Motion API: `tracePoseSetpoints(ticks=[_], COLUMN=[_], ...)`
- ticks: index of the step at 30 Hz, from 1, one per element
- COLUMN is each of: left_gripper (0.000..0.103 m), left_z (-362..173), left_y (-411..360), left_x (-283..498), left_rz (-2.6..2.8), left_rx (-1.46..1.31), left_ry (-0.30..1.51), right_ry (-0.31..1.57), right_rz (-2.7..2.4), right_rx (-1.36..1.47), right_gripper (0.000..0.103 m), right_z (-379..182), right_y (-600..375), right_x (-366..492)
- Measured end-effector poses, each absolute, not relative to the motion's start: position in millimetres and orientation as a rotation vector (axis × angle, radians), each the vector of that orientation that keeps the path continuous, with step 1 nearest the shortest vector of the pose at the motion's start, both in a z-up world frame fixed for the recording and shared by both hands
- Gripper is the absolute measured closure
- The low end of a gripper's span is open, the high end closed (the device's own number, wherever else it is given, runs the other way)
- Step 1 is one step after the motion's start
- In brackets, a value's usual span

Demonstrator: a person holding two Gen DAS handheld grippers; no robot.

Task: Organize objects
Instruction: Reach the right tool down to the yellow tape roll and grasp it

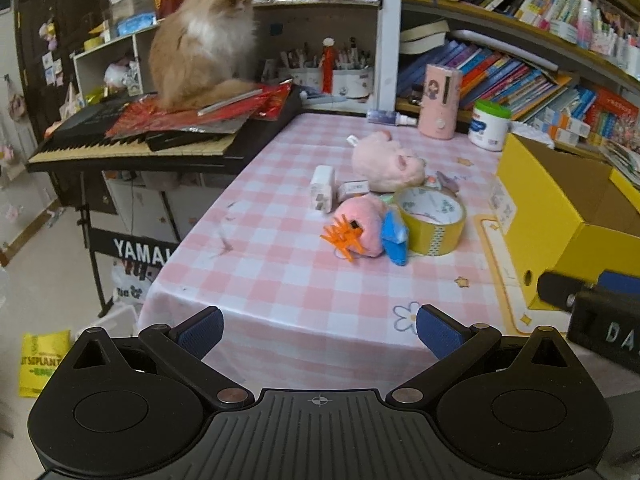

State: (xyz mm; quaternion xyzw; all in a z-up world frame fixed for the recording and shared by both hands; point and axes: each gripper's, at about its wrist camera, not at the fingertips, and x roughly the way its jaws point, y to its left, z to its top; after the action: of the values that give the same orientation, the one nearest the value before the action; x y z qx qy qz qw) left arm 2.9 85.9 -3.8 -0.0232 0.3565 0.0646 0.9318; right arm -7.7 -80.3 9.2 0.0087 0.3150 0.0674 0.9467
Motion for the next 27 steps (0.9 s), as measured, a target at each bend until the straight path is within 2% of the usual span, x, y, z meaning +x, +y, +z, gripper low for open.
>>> tracePoseSetpoints(ticks=[12,17,27], left_gripper=[0.001,0.001,0.000], left_z=[-10,-13,-21], left_y=[98,101,102], left_x=[49,69,103], left_rz=[0.207,0.224,0.187], left_rx=[-0.035,-0.037,-0.033], left_ry=[0.741,0.745,0.775], right_ry=[0.658,0.710,0.834], right_rz=[0.241,0.257,0.255], right_rx=[0.047,0.031,-0.017], right_gripper=[0.042,0.030,0.019], right_z=[11,4,-25], right_y=[-61,-50,-32], right_x=[66,109,188])
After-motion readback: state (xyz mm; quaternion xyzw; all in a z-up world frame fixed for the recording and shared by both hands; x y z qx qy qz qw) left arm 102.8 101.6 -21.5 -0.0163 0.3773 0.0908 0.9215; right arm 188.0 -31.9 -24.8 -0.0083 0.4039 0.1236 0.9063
